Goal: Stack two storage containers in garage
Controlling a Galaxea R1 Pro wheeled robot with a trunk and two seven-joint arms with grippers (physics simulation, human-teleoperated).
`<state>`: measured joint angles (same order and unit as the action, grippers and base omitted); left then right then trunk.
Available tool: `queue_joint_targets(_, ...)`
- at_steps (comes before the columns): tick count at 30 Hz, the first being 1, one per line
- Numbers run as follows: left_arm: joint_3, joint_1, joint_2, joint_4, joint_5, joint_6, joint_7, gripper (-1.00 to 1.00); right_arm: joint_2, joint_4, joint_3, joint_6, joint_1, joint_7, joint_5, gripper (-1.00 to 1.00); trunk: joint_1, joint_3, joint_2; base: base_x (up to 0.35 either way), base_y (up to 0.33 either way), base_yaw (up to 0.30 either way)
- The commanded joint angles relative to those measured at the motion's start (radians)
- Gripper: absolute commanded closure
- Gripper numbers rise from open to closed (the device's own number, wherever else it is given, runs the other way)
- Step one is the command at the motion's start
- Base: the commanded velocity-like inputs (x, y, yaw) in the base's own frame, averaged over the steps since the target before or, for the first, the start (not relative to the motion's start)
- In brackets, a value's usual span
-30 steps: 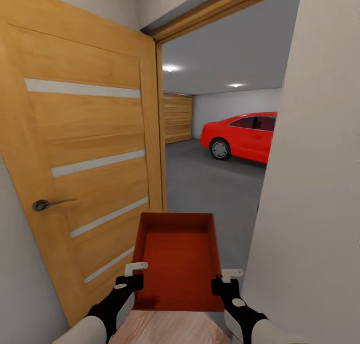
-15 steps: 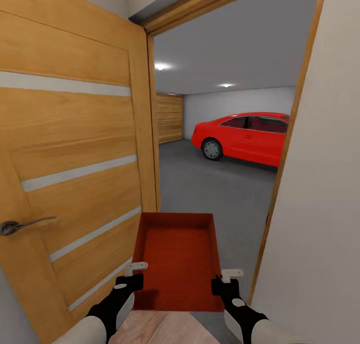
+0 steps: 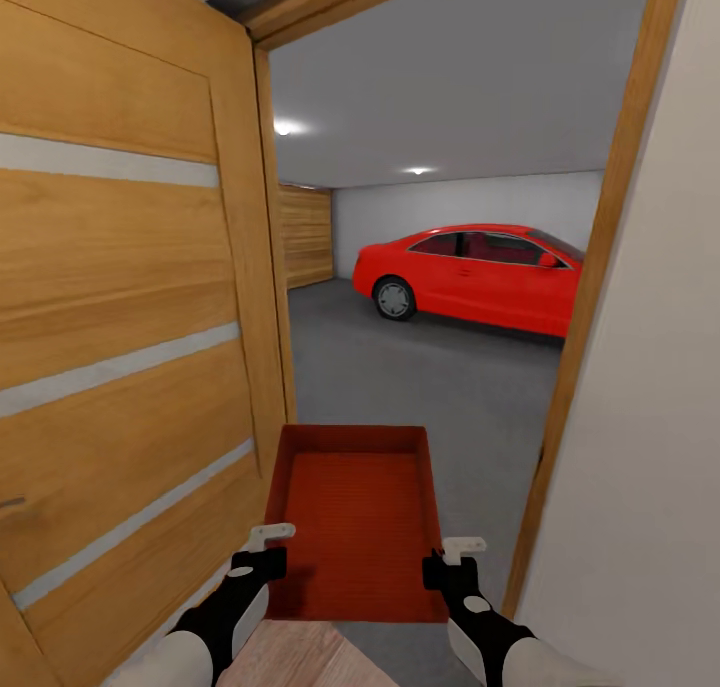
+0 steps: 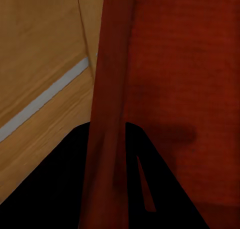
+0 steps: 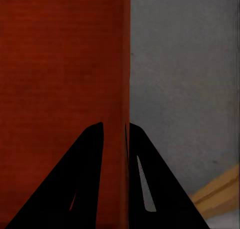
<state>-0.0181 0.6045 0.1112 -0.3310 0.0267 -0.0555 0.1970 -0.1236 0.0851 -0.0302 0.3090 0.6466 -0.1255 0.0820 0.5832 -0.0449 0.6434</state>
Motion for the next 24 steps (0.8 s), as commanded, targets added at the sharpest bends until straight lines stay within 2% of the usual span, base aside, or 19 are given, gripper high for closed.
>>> queue_joint_targets(1, -0.014, 0.000, -0.002, 0.000, 0.010, -0.006, 0.005, 1.00, -0.001, 0.002, -0.050, 0.010, 0.002, -0.002, 0.021, 1.00, 0.001, -0.002, 0.002, 0.312, 0.155, -0.285)
queue_joint_targets(5, -0.014, 0.000, -0.002, 0.000, 0.010, -0.006, 0.005, 1.00, -0.001, 0.002, -0.050, 0.010, 0.002, -0.002, 0.021, 1.00, 0.001, -0.002, 0.002, 0.312, 0.155, -0.142)
queue_joint_targets(16, -0.014, 0.000, -0.002, 0.000, 0.010, -0.006, 0.005, 1.00, -0.001, 0.002, -0.050, 0.010, 0.001, -0.002, 0.021, 1.00, 0.001, -0.002, 0.002, 0.312, 0.155, -0.019)
queue_joint_targets(24, -0.014, 0.000, -0.001, 0.000, 0.010, -0.006, 0.005, 1.00, -0.001, 0.002, -0.050, 0.010, 0.002, -0.002, 0.021, 1.00, 0.001, -0.002, 0.002, 0.312, 0.155, -0.214)
